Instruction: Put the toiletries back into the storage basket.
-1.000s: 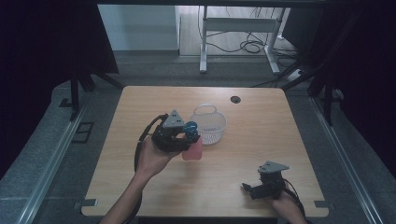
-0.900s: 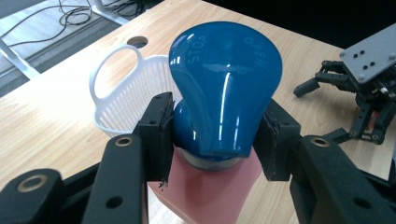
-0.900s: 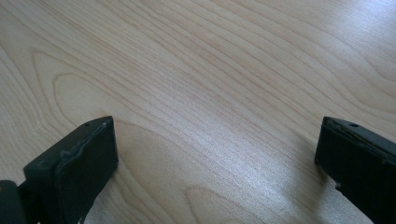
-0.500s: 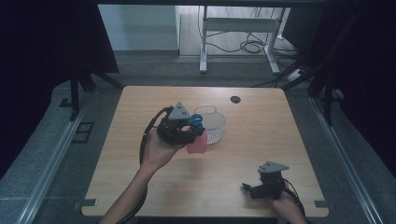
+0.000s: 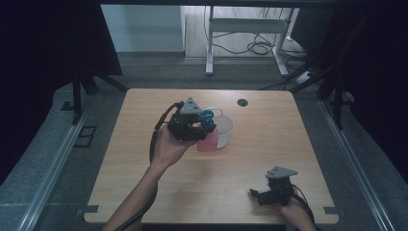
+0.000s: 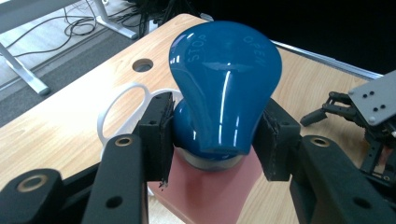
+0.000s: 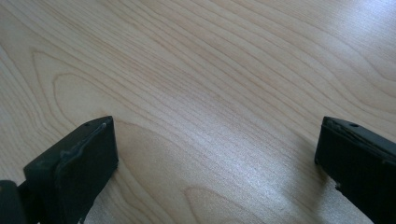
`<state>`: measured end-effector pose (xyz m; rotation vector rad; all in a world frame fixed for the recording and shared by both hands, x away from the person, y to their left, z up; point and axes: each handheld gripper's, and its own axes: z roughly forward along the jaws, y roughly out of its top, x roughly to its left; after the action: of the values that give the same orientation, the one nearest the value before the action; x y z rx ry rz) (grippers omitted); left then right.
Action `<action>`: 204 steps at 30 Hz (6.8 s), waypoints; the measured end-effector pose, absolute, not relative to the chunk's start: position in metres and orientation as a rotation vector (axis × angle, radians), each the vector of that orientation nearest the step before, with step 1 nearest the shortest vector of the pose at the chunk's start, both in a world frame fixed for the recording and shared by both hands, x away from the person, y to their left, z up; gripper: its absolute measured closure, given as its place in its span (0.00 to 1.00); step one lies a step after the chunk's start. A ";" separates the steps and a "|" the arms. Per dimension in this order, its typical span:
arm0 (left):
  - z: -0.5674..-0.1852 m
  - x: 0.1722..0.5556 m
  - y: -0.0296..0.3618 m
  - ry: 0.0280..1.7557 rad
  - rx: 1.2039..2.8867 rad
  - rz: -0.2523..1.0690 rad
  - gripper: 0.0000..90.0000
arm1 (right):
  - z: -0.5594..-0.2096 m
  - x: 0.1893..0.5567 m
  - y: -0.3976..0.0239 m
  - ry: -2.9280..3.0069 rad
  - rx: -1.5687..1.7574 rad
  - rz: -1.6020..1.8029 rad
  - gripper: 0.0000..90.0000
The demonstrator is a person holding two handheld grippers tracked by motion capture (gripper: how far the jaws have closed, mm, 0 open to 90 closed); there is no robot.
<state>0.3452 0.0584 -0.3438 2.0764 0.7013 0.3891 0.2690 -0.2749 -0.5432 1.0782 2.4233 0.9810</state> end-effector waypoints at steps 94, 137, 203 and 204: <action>-0.396 0.428 0.010 0.868 2.066 0.479 0.59 | -0.543 0.269 -0.275 2.429 1.070 0.987 0.00; -0.439 0.427 0.008 0.895 2.091 0.465 0.59 | -0.543 0.269 -0.274 2.431 1.068 0.988 0.00; -0.431 0.399 0.030 0.911 2.086 0.445 0.12 | -0.543 0.269 -0.274 2.431 1.071 0.989 0.00; -0.431 0.398 0.031 0.910 2.087 0.444 0.12 | -0.543 0.269 -0.274 2.430 1.070 0.989 0.00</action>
<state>0.3978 0.0312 -0.4306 2.0874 0.9095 0.4445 0.2695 -0.2743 -0.5431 1.0701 2.4304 0.9887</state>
